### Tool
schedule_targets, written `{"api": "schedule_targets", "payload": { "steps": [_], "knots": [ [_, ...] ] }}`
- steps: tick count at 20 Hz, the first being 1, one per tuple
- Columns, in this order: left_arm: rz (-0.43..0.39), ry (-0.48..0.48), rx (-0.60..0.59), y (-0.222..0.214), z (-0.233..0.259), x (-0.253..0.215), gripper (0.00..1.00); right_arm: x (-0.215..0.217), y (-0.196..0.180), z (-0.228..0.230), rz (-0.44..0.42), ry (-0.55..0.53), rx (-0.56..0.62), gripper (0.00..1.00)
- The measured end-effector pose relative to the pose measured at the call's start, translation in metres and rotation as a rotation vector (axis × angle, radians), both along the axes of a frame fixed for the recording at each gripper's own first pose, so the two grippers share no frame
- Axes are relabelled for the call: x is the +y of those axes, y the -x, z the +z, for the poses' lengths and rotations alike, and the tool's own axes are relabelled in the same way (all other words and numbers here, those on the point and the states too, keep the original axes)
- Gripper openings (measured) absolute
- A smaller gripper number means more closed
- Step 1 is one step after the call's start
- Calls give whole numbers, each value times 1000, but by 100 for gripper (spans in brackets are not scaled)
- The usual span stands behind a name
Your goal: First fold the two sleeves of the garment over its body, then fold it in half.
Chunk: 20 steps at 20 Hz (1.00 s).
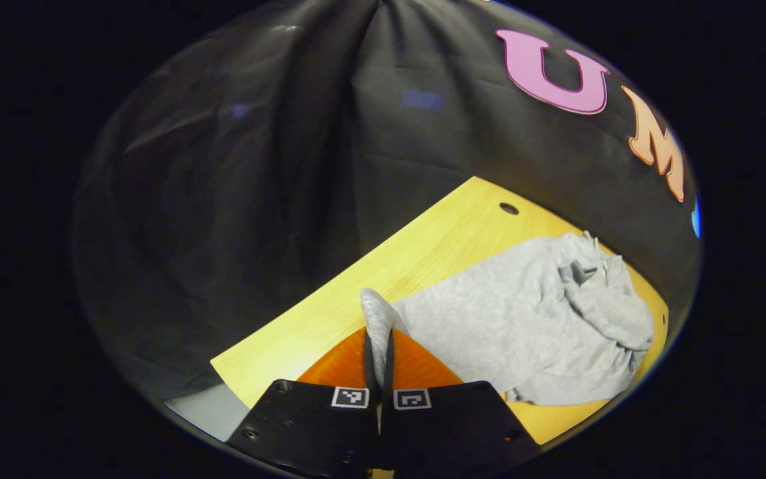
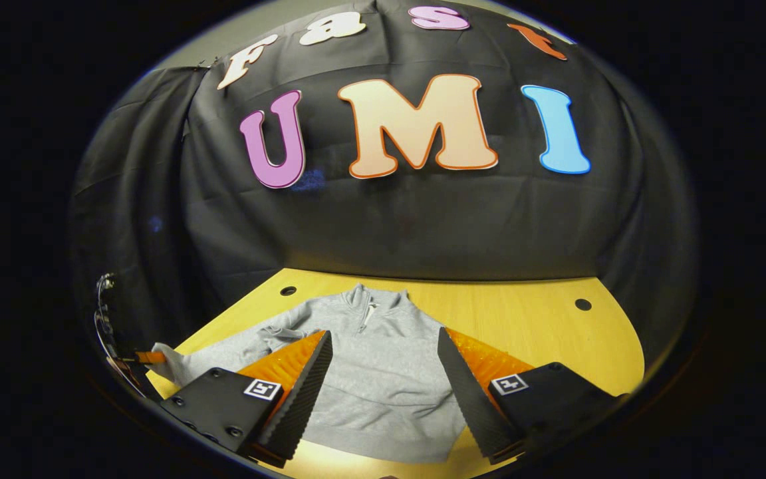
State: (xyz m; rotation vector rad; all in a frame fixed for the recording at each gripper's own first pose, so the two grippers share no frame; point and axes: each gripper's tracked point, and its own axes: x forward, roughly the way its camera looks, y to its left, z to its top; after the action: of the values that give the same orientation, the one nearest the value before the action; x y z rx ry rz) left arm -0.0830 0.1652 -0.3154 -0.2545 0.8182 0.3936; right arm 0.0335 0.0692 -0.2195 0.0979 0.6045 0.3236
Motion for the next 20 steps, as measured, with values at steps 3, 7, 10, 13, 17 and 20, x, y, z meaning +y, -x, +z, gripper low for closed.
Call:
{"api": "schedule_targets", "payload": {
  "steps": [3, 7, 10, 13, 17, 20],
  "knots": [
    [-30, 0, -61, -36, 24, -6, 0, -12, 4, 2, -31, -17, 7, 95],
    [-100, -4, -110, -79, 46, -23, 0, -22, 10, 6, -49, -5, -4, 98],
    [-168, -13, -139, -107, 59, -44, 0, -31, 16, 6, -64, 2, -3, 98],
    [-247, -18, -162, -130, 73, -72, 2, -39, 24, 4, -78, 6, 3, 98],
    [-344, -2, -207, -163, 89, -123, 0, -52, 35, 1, -98, 10, 17, 98],
    [-425, 9, -233, -186, 101, -168, 0, -62, 46, 0, -111, 18, 24, 98]
  ]
}}
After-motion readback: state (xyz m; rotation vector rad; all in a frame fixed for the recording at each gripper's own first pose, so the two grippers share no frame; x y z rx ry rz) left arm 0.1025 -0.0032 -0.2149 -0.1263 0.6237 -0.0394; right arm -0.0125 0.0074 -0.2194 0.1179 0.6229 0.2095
